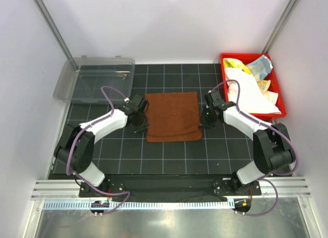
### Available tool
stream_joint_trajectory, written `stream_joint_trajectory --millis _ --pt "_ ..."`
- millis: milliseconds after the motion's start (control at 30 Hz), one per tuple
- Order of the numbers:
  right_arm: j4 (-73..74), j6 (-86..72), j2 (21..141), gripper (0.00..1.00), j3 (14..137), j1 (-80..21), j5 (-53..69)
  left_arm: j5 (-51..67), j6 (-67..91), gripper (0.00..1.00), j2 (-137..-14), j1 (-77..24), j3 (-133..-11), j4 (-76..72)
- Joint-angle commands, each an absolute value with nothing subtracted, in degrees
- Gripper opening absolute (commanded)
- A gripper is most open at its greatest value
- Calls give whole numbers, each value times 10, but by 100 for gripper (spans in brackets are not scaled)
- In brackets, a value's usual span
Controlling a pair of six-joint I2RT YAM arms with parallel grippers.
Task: Fold and stack the towels
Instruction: Fold the towel
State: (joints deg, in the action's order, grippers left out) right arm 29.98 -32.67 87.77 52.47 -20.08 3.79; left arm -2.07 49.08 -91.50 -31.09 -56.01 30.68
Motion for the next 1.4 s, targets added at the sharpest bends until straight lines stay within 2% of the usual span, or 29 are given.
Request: stream_joint_trajectory --millis 0,167,367,533,833,1000,1100,1367 --pt "352 -306 844 1 589 -202 23 -40 482 0 -906 -310 -625 356" --pt "383 -293 805 1 590 -202 23 16 496 0 -875 -312 -615 367" --pt "313 -306 773 1 456 -202 35 40 533 1 -865 -337 -492 276" --pt "267 -315 774 1 401 -202 23 26 537 0 -890 -351 -470 255" --pt "273 -307 780 1 422 -202 5 -13 519 0 -889 -351 -484 286" --pt "352 -286 747 1 487 -201 3 -52 495 0 -835 -350 -565 385" --pt "364 -281 744 1 483 -201 3 -25 494 0 -829 -351 -562 389" --pt "306 -338 702 1 357 -201 33 33 527 0 -830 -358 -420 295"
